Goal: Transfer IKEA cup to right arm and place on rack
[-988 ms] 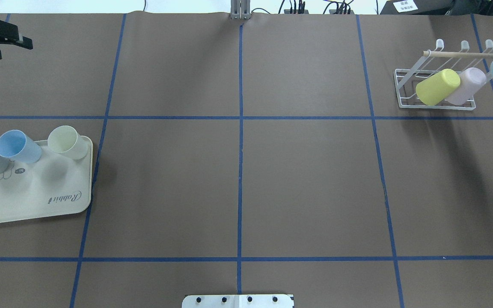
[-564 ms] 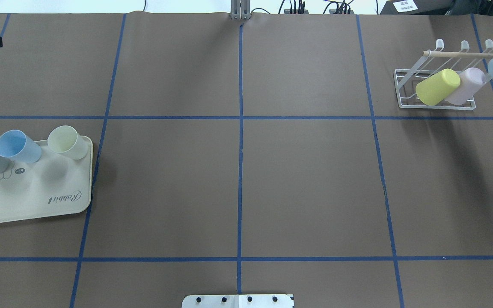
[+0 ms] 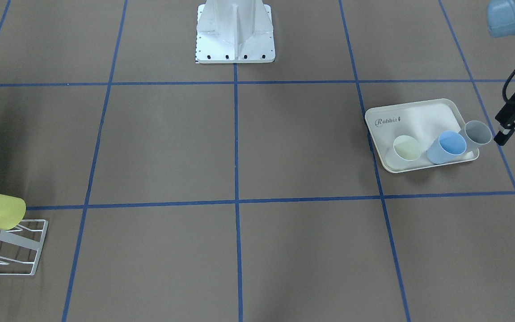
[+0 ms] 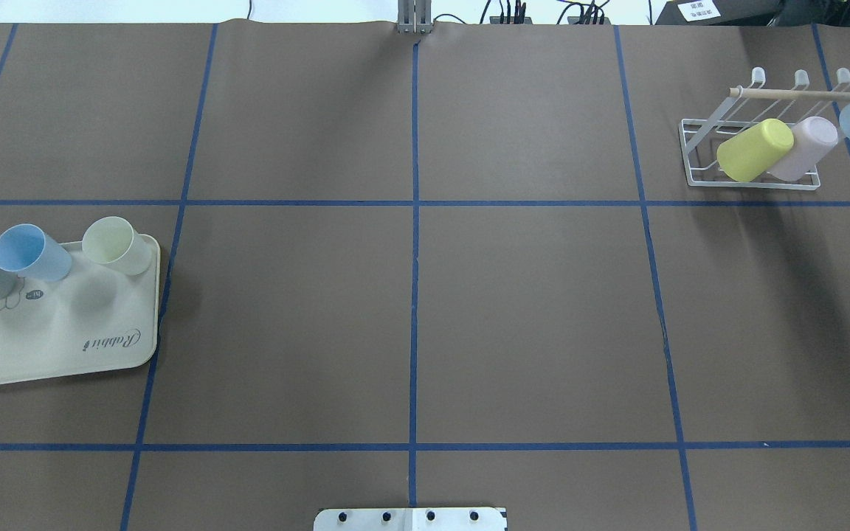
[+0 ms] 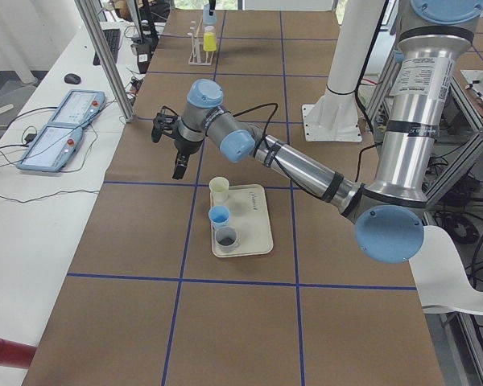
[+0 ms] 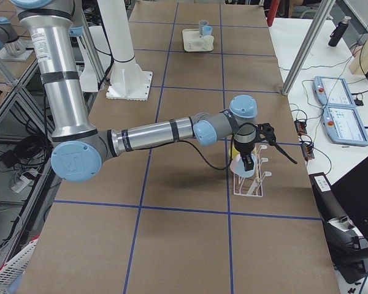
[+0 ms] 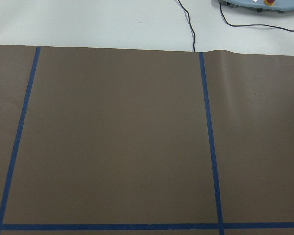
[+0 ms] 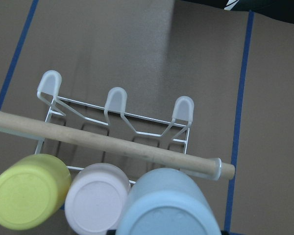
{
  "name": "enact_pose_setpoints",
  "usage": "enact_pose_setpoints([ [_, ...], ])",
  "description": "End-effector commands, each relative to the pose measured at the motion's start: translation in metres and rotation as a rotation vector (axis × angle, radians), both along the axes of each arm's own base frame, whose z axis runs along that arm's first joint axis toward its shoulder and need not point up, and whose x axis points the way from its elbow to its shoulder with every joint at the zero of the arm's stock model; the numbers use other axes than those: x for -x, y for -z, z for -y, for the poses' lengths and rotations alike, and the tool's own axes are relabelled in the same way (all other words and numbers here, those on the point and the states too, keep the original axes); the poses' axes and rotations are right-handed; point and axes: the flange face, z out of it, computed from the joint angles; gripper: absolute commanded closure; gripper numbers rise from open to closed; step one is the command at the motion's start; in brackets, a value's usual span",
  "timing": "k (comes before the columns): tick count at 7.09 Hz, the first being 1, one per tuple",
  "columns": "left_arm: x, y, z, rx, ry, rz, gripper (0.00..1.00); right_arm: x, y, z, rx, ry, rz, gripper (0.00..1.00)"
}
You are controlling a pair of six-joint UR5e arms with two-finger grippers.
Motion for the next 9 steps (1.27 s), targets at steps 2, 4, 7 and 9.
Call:
enact_pose_setpoints([
  [2,0.002,0.003,-0.007,-0.005,0.001,-0.002,0.00,0.003,-0.011,0.007,0.022,0.002,-0.003,0.78],
  [4,0.002,0.002,-0.008,-0.003,0.000,-0.002,0.00,0.007,-0.015,0.008,0.033,0.005,-0.004,0.77],
  [7,0.002,0.005,-0.009,-0.001,0.005,-0.009,0.00,0.022,-0.026,0.010,0.055,0.029,-0.009,0.76],
  [9,0.002,0.006,-0.010,-0.002,0.006,-0.011,0.00,0.025,-0.030,0.010,0.063,0.035,-0.009,0.74],
])
